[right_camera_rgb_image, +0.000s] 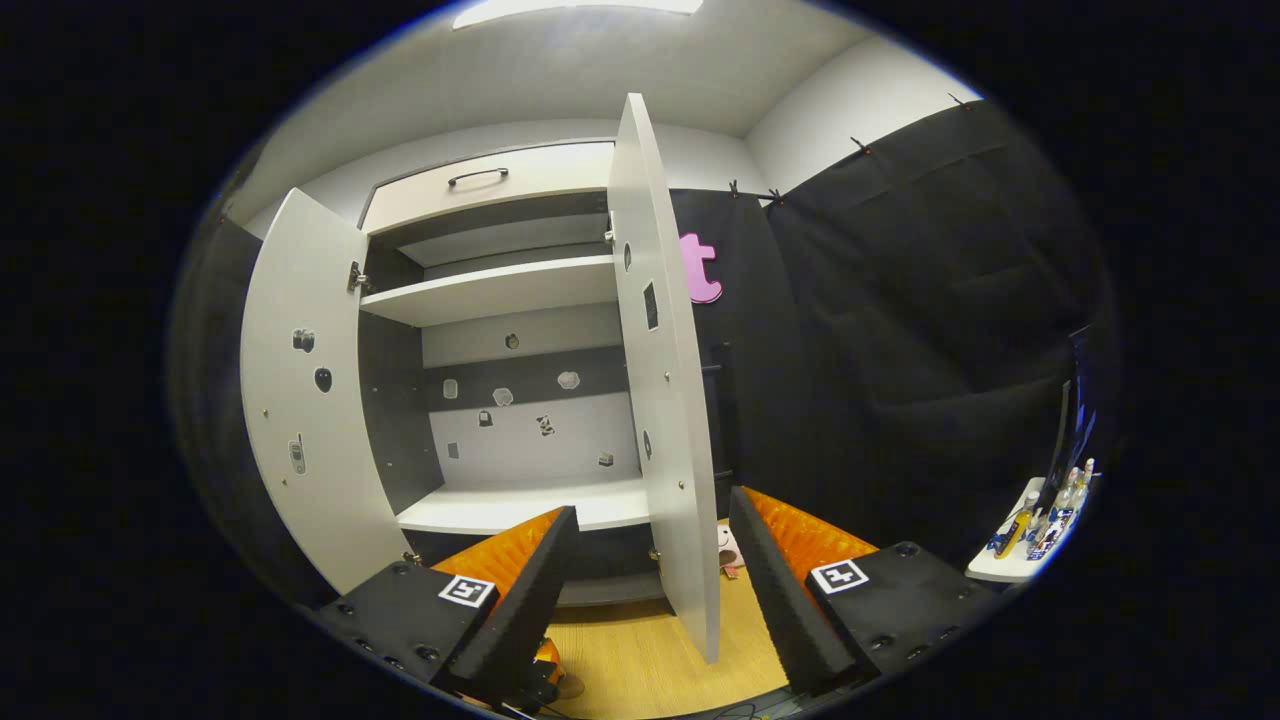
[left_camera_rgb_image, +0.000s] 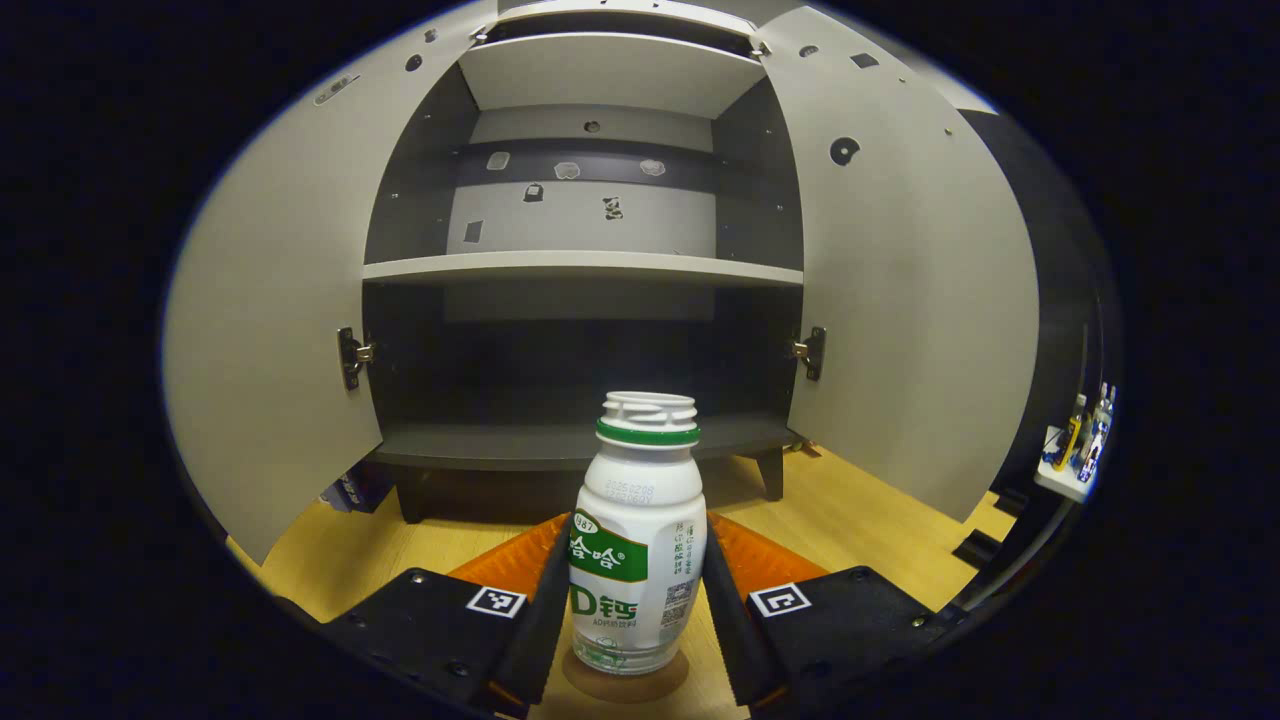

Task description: Grasp the bottle in the cabinet with the left hand and place it on the coaster, then close the right door with the right hand and the left door with the left hand.

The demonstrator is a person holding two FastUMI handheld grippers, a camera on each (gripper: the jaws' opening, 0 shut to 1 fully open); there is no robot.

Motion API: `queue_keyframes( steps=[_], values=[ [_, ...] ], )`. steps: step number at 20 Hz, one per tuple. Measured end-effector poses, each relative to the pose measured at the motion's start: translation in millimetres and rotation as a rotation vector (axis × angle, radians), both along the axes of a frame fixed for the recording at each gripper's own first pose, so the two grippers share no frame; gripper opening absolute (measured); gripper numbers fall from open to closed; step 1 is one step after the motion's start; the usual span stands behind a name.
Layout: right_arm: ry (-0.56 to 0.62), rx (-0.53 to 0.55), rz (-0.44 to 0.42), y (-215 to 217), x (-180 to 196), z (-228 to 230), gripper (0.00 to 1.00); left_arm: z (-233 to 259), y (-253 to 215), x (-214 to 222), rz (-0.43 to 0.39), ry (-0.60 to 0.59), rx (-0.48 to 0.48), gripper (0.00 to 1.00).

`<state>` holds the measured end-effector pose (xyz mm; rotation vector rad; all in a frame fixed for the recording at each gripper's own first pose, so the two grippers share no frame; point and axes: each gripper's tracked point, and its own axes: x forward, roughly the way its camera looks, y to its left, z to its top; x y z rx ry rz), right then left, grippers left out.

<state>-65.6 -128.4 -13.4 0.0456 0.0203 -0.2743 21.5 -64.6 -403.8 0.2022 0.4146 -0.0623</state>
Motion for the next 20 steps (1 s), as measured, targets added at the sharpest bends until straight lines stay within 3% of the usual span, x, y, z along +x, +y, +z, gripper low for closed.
queue_keyframes(
  steps=[6,13,16,20],
  values=[
    [0.012,0.000,0.008,0.2,6.5,-4.2,0.99,-32.2,7.6,-8.7,0.006,0.041,-0.007,0.67],
    [0.020,0.026,-0.002,-4.4,6.6,-9.6,0.99,-30.3,5.1,-10.0,-0.040,0.054,-0.005,0.69],
    [0.024,0.028,0.000,-4.3,7.9,-10.9,0.99,-43.5,9.8,-21.7,-0.044,0.135,0.011,0.72],
    [0.024,0.023,-0.003,-6.6,10.2,-12.9,0.99,-43.2,8.1,-26.4,-0.056,0.156,0.013,0.73]
  ],
)
